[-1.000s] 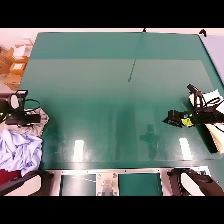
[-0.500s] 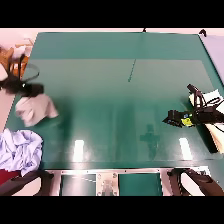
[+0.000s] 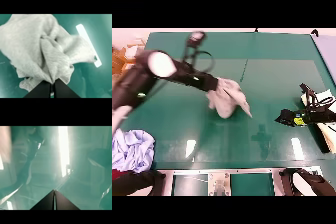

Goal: Fold the shirts.

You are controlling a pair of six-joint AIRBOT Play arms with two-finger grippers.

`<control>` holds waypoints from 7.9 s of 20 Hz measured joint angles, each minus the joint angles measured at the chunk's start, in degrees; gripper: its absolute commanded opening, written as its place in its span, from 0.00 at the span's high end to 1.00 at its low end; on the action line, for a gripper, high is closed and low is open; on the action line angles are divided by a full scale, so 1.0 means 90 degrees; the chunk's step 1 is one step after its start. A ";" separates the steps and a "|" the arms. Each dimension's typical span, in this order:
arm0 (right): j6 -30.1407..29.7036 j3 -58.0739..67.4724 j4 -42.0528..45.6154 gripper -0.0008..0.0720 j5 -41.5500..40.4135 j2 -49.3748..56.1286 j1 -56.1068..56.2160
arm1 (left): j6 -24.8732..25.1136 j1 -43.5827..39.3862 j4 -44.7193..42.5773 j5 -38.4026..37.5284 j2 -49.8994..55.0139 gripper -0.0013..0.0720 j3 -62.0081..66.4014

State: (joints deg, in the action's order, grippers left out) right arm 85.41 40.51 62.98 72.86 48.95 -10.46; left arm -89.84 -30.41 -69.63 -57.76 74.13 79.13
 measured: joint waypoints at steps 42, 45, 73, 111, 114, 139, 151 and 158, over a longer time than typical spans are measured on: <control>-0.0826 0.6734 -0.1858 0.97 0.0449 0.4447 -0.0155 | 0.0175 0.1457 0.1528 0.0697 -0.0901 0.96 -0.0469; -0.1027 0.7257 -0.1921 0.97 0.0544 0.3286 -0.0355 | 0.0189 0.1615 0.1343 0.0357 -0.1426 0.96 0.1035; -0.1161 0.6518 -0.1270 0.52 -0.1299 0.5710 0.0515 | 0.0034 0.2047 -0.0879 -0.0571 0.3347 0.96 0.3147; 0.0175 0.0357 -0.1226 0.97 -0.2174 0.1814 0.1515 | 0.0512 0.3169 -0.0148 -0.3405 0.3623 0.96 0.3087; -0.0102 0.2106 -0.1042 0.97 -0.1372 0.1804 0.0959 | 0.0491 0.3206 0.0573 -0.3585 0.2679 0.96 0.3084; -0.1141 0.5115 -0.1103 0.97 0.0138 0.1841 0.0022 | 0.0539 0.3844 0.0738 -0.0906 -0.0967 0.96 0.1880; -0.1494 0.5787 -0.2229 0.63 -0.1899 0.6013 0.0248 | 0.1902 0.4007 0.2917 0.1039 0.2856 0.19 0.1345; -0.1460 0.5377 -0.2210 0.63 -0.0017 0.5445 -0.1124 | 0.1795 0.5382 0.3026 -0.1707 0.2875 0.41 0.1379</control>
State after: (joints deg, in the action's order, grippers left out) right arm 72.27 88.90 43.09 72.71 97.95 -20.58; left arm -73.69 18.02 -42.39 -73.12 100.01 91.55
